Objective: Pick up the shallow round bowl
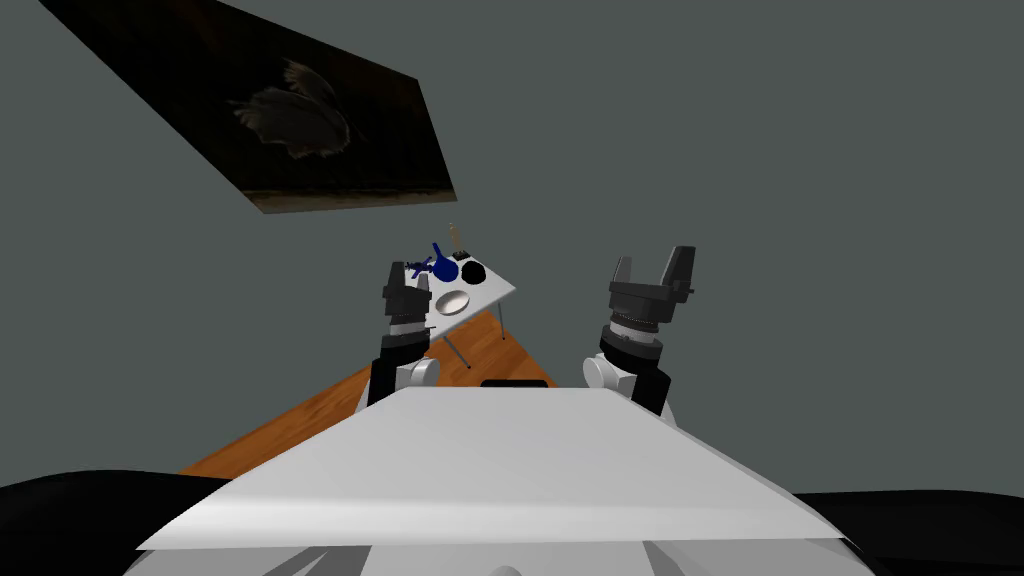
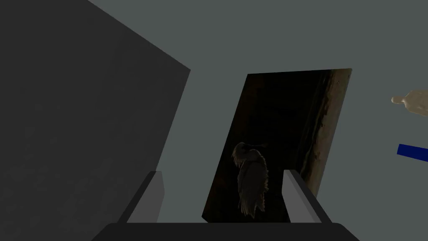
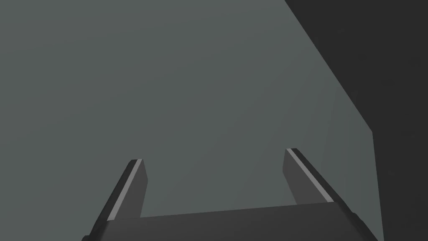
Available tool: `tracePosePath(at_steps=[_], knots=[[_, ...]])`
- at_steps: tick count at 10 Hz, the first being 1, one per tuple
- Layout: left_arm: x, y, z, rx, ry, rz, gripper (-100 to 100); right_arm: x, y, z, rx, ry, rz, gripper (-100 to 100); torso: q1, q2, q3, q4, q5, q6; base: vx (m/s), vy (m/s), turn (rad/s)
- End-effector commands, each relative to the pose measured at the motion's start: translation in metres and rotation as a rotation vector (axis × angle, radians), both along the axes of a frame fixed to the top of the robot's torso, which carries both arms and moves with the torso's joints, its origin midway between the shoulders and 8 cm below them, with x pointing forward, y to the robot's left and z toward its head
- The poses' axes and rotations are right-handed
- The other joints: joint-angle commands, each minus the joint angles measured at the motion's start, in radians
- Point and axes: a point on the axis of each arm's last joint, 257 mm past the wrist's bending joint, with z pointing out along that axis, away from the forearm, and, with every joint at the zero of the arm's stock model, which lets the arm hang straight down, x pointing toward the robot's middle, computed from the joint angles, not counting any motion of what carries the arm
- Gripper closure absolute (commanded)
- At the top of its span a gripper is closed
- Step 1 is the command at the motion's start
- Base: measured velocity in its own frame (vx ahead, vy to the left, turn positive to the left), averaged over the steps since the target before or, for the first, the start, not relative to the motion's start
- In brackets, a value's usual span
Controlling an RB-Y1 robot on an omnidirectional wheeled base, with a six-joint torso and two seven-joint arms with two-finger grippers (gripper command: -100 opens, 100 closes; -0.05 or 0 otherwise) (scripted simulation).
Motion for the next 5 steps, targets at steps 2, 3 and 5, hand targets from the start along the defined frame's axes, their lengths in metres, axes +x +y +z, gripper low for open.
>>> tracePosePath(at_steps=[2, 3, 5], knots=[[0.02, -0.009, -0.01, 0.016, 0.029, -0.049, -100, 0.0, 0.0, 0.0, 0.0, 0.0, 0.0, 0, -0.001, 0.001, 0.0, 0.0, 0.0, 0.0, -0.038, -0.023, 0.043], [0.03, -0.012, -0.015, 0.017, 0.045, -0.066, -100, 0.0, 0.0, 0.0, 0.0, 0.0, 0.0, 0, -0.002, 0.003, 0.001, 0.0, 0.0, 0.0, -0.068, -0.039, 0.043], [0.041, -0.016, -0.019, 0.017, 0.058, -0.087, -100, 0.0, 0.0, 0.0, 0.0, 0.0, 0.0, 0, -0.002, 0.003, 0.002, 0.001, -0.001, 0.0, -0.05, -0.036, 0.033]])
